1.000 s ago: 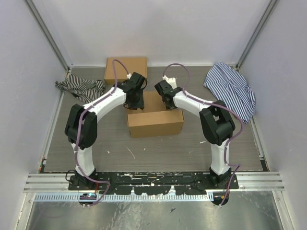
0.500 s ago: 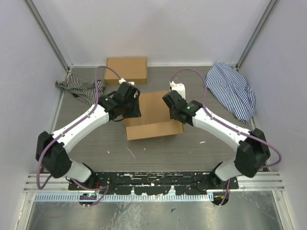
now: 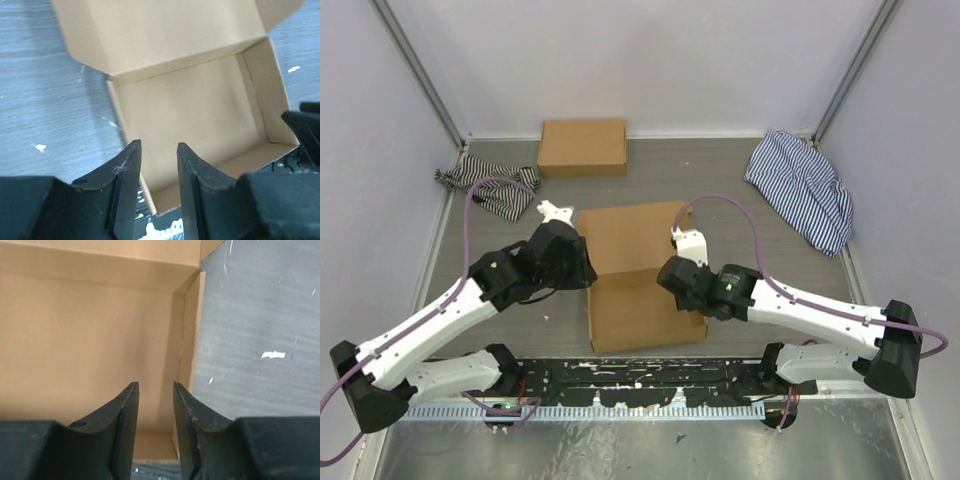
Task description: Fold the paper box
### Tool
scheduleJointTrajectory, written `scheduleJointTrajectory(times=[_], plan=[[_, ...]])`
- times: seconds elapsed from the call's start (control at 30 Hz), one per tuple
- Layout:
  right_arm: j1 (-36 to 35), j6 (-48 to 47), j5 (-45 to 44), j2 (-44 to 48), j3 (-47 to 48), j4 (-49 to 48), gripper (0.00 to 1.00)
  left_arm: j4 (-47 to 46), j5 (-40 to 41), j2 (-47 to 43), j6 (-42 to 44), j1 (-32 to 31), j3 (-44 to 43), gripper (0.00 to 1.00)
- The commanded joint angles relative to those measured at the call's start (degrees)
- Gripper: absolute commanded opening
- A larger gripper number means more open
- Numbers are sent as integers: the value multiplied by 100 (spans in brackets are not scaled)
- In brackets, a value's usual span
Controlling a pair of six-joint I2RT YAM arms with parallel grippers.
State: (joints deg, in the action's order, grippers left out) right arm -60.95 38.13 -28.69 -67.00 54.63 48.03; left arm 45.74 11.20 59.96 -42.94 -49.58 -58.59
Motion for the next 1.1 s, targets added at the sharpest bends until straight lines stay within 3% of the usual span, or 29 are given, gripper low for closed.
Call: scheduleJointTrajectory(times=[0.0, 0.2, 0.27, 0.33, 0.47, 0.57, 0.73, 1.07], plan=[[-426, 1181, -412, 363, -211, 549, 42, 558, 673, -539, -300, -17, 266, 42], [-343, 1180, -1178, 511, 645, 825, 73, 707, 1547, -560, -223, 107, 68, 55], [74, 661, -1166, 345, 1187, 782, 80, 560, 1492, -303, -110, 322, -100, 59], [870, -189, -601, 81, 1618, 490, 84, 332, 1208, 60, 136, 719, -311, 59], [3077, -1556, 1586, -620, 2093, -395, 80, -74, 866, 1110, 607, 1494, -688, 57], [3890, -2026, 2519, -1396, 2649, -488, 76, -137, 407, 1885, 831, 2121, -968, 53], [4070, -2362, 3198, -2563, 3147, -671, 68, -547, -199, 2560, 951, 2698, -1086, 48], [4101, -2460, 3550, -3479, 3212, -909, 64, -468, -552, 3279, 1203, 2794, -1460, 47]])
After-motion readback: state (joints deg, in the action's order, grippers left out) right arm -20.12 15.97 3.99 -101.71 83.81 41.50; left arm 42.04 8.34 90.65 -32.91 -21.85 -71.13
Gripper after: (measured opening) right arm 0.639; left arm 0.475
